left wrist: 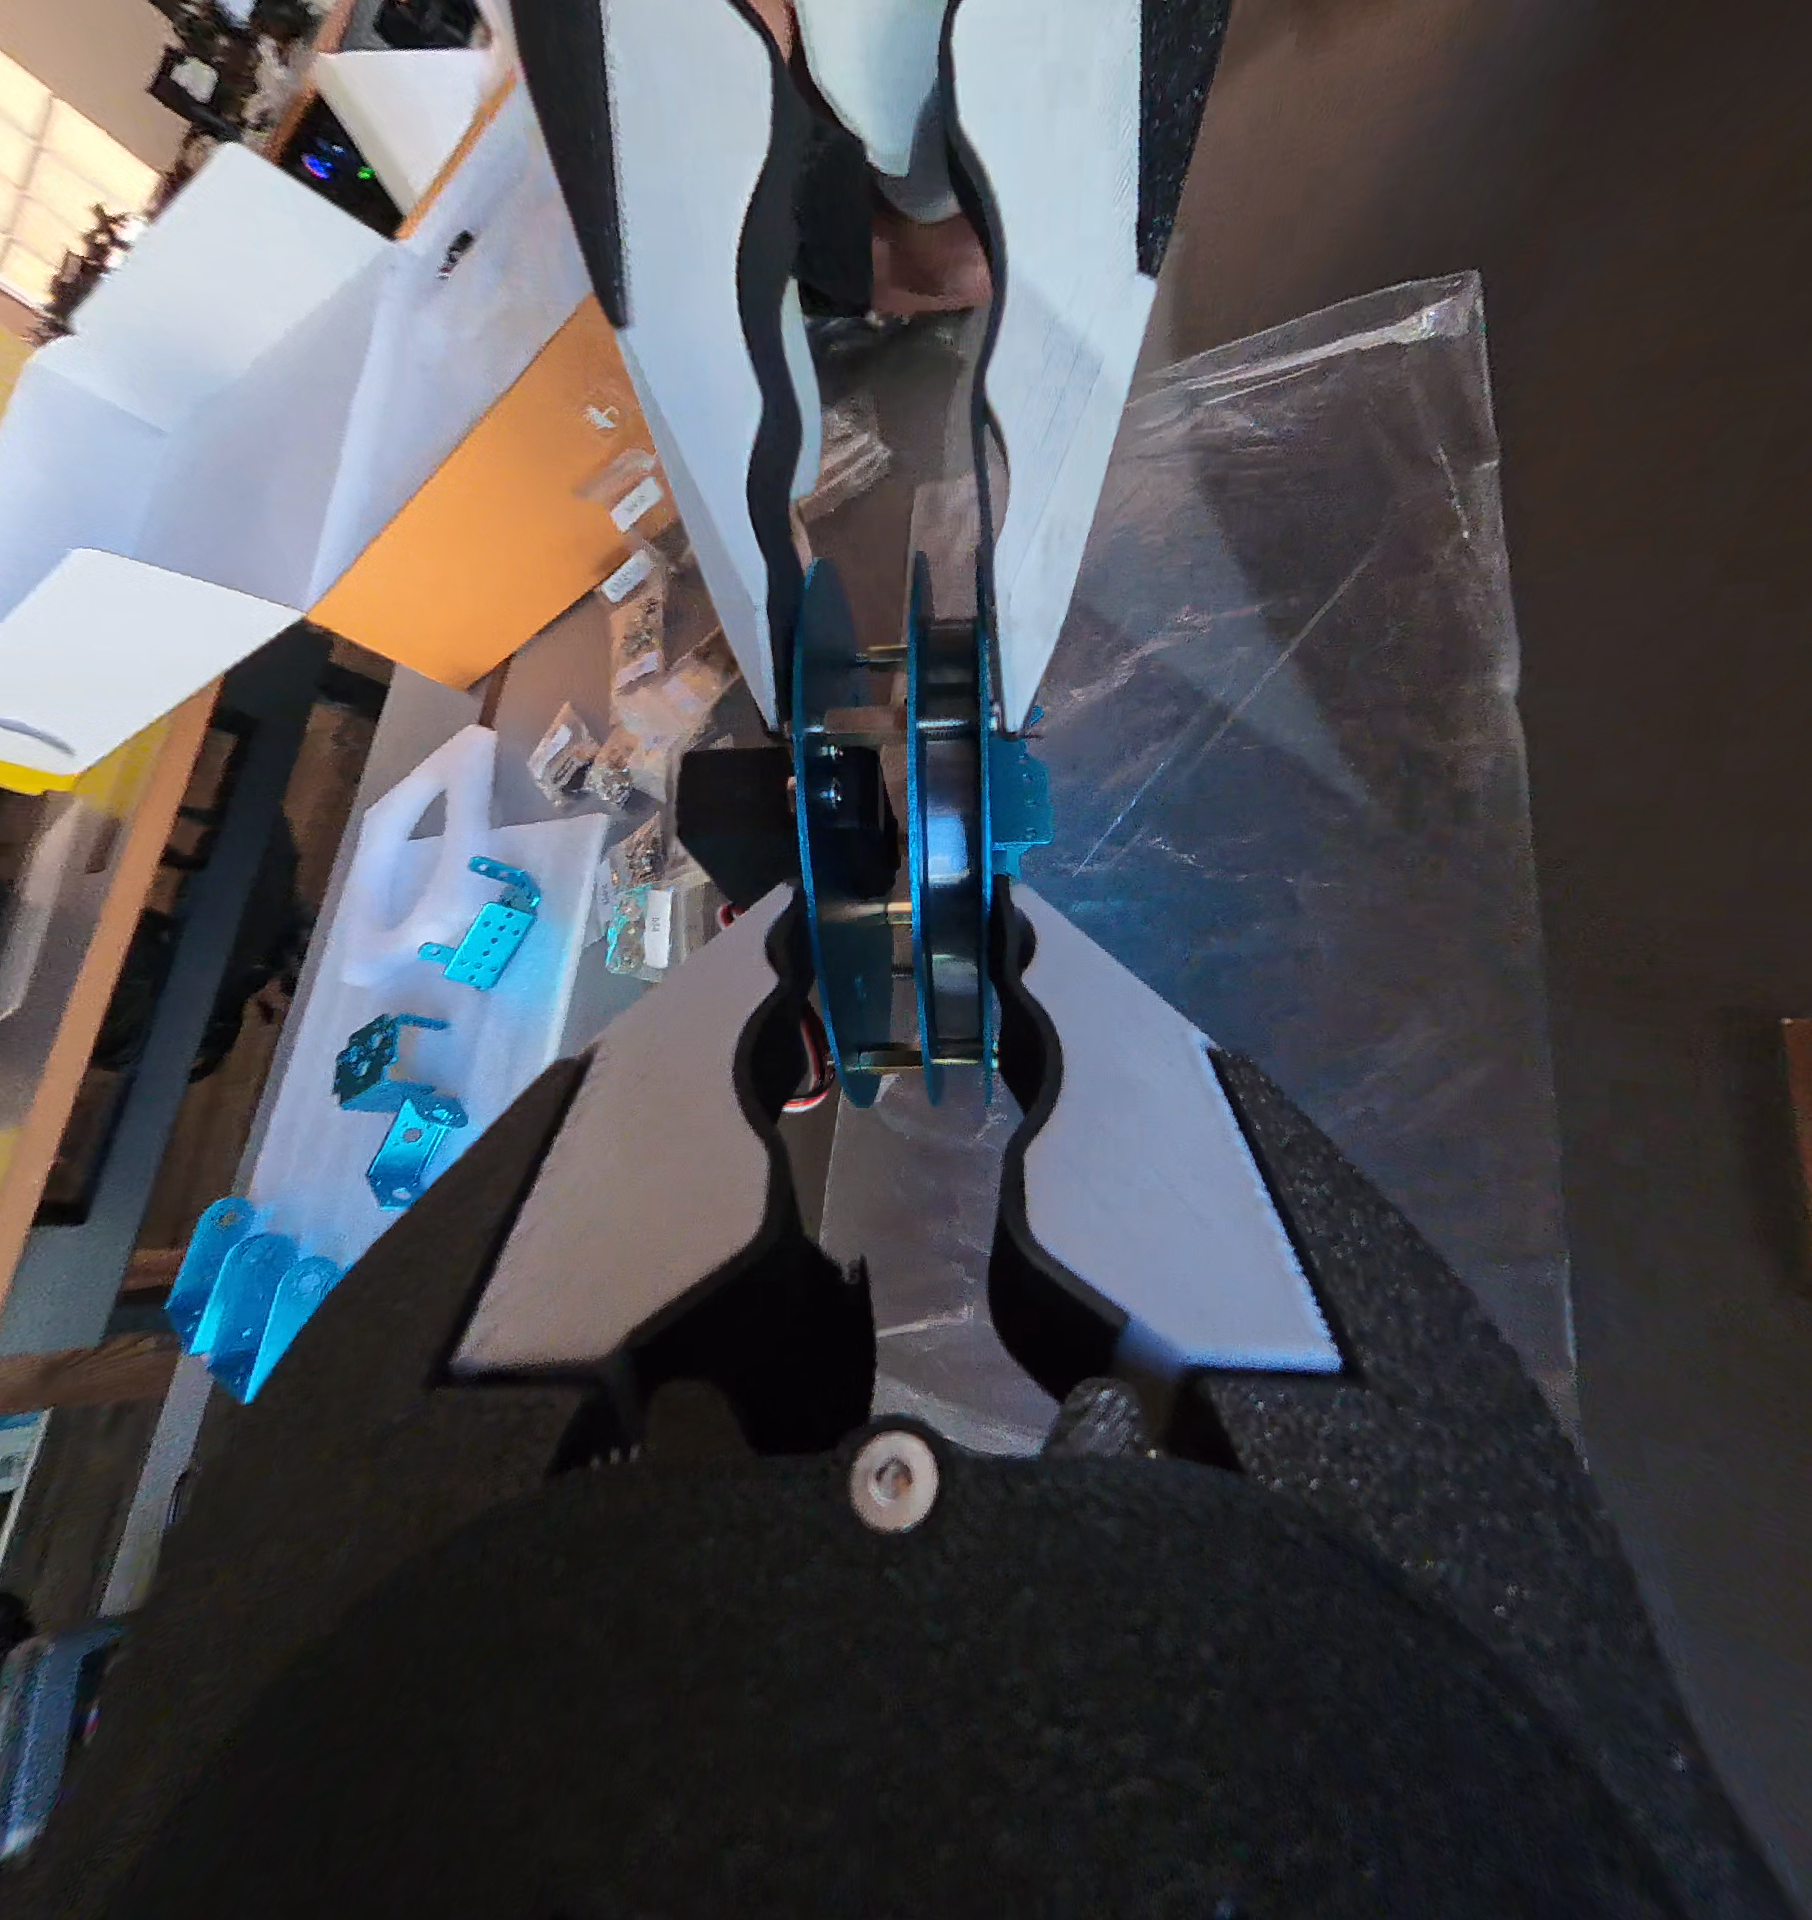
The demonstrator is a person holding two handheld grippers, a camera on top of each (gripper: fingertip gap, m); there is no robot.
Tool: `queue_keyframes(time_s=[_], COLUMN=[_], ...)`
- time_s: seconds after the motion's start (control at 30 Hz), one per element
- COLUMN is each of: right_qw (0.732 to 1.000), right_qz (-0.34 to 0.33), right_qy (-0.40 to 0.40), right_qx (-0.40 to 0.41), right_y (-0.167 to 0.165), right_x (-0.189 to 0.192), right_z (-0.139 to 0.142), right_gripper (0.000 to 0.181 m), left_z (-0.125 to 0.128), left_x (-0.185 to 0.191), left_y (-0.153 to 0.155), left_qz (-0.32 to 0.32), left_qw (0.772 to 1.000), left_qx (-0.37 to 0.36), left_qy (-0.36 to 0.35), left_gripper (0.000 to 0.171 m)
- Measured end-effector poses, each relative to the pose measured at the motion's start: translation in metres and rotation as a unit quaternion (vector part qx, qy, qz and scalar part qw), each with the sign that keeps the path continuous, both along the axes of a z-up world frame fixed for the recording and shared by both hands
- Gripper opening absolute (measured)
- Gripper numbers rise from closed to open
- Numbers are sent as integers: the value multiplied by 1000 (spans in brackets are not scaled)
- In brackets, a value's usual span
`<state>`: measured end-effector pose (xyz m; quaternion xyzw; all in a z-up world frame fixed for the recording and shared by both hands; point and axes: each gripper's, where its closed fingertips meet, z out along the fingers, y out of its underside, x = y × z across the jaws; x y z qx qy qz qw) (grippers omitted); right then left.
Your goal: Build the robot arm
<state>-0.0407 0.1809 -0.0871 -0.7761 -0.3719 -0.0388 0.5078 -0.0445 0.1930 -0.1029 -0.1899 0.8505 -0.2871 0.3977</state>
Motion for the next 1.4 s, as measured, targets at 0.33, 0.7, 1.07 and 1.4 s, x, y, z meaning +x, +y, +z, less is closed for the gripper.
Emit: queue_keyframes(time_s=[0.33,0.7,1.07,1.4], right_qw=[999,998,995,995], right_qz=[-30,-30,-55,-48], right_qy=[32,48,68,84], right_qx=[15,7,-44,-38], right_y=[-3,6,-10,2], right_x=[8,7,31,34], right_z=[0,3,-14,-18], right_gripper=[29,33,52,30], left_z=[6,5,4,2], left_x=[7,6,6,8], left_y=[-3,7,15,25], left_qz=[-51,-51,-58,-36], left_qw=[997,996,994,992], left_qx=[-19,-38,-44,-86], left_qy=[52,57,77,86], left_gripper=[30,31,32,32])
